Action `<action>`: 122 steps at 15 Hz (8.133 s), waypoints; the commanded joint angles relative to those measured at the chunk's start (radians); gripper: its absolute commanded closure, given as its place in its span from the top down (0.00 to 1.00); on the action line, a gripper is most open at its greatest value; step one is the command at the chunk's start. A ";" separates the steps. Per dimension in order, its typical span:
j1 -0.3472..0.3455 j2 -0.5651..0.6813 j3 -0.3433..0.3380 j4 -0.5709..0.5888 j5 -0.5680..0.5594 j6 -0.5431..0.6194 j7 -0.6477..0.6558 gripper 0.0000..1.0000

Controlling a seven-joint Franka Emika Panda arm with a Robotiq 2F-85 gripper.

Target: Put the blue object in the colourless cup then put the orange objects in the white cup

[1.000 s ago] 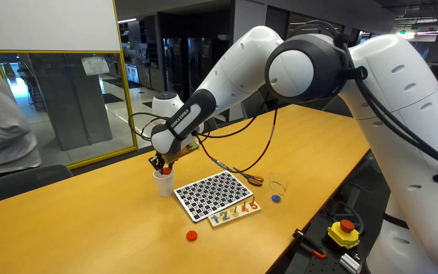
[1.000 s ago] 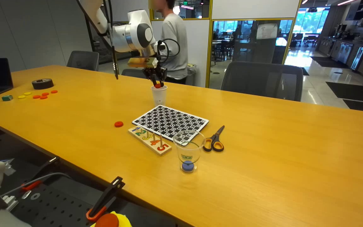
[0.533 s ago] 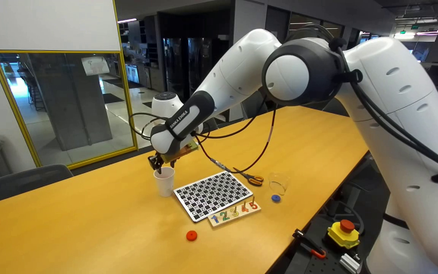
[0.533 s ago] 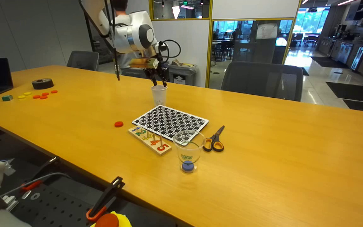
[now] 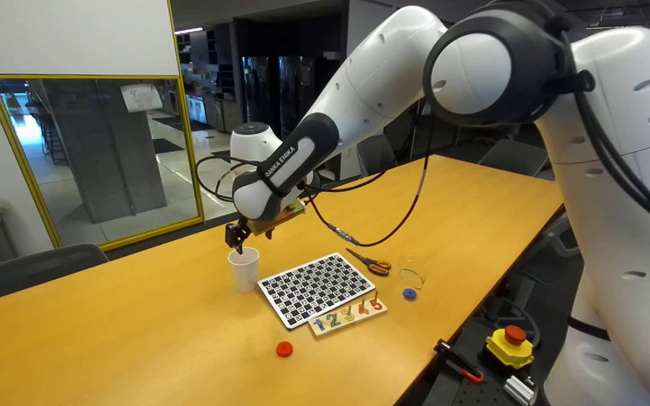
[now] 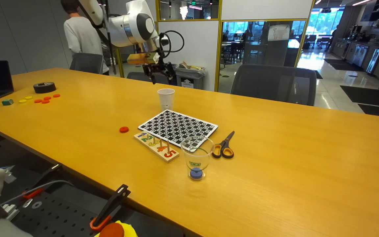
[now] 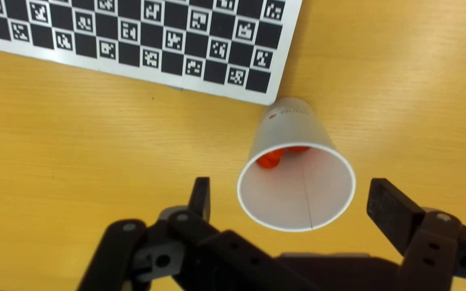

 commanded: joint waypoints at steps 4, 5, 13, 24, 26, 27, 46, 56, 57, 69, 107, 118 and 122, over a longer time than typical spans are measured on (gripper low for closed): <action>-0.062 -0.261 0.113 -0.383 0.056 -0.006 -0.117 1.00; -0.067 -0.274 0.122 -0.418 0.063 -0.001 -0.118 1.00; -0.068 -0.220 0.148 -0.595 0.097 0.151 -0.059 1.00; 0.041 -0.096 0.109 -0.579 0.066 0.320 -0.016 1.00; 0.062 -0.074 0.101 -0.554 0.062 0.312 -0.011 1.00; 0.069 -0.068 0.099 -0.547 0.063 0.311 -0.011 1.00; 0.068 -0.004 0.100 -0.466 0.095 0.264 -0.039 1.00; 0.041 -0.029 0.137 -0.429 0.100 0.113 -0.058 0.21; 0.048 -0.031 0.124 -0.419 0.088 0.099 -0.047 0.22; 0.004 -0.008 0.024 -0.067 0.031 0.157 -0.013 0.22; -0.246 -0.848 0.031 -0.608 0.027 -0.420 -0.386 1.00; -0.329 -1.192 0.048 -0.847 0.062 -0.486 -0.295 1.00; -0.326 -1.190 0.057 -0.856 0.078 -0.490 -0.274 1.00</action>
